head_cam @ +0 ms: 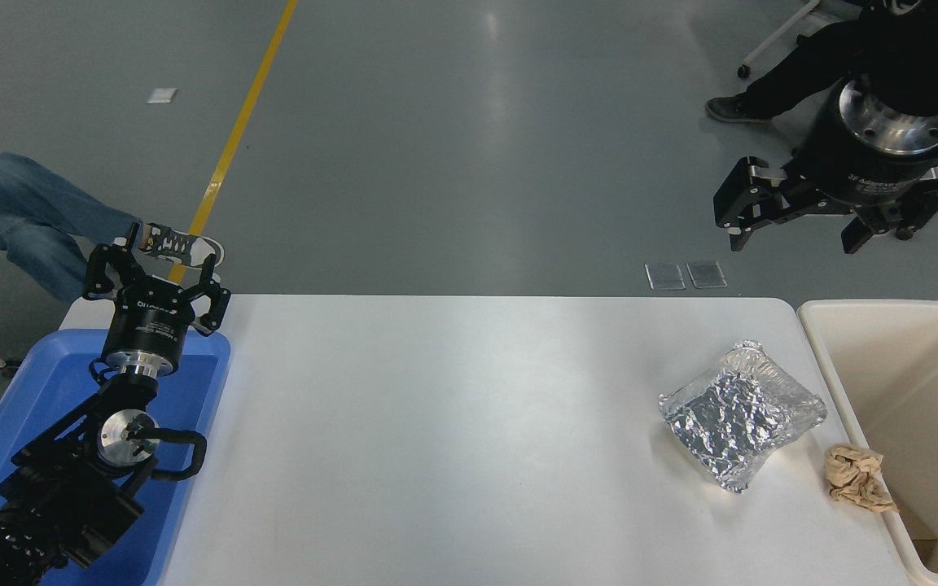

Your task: Pick up foil plate and place in dustbin

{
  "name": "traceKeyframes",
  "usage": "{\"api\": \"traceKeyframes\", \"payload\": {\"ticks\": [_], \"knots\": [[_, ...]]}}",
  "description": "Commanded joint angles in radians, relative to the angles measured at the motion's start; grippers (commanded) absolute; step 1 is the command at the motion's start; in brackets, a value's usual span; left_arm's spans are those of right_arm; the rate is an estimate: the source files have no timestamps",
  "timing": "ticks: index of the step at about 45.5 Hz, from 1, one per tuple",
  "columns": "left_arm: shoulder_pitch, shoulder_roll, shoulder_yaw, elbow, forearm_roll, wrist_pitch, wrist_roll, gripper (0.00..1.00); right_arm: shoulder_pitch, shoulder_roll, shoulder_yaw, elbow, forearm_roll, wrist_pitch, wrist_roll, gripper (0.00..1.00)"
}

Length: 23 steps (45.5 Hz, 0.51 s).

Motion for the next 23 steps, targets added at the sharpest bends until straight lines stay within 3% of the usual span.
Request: {"api": "traceKeyframes", "payload": {"ticks": [1, 23], "knots": [[0.0, 0.0, 0.002, 0.0, 0.0, 0.0, -0.001, 0.99, -0.004, 0.0, 0.005, 0.0, 0.0, 0.0, 0.0, 1.0], [0.0, 0.0, -0.001, 0.0, 0.0, -0.001, 0.0, 0.99, -0.007, 0.001, 0.008, 0.0, 0.0, 0.0, 0.0, 1.0]]}}
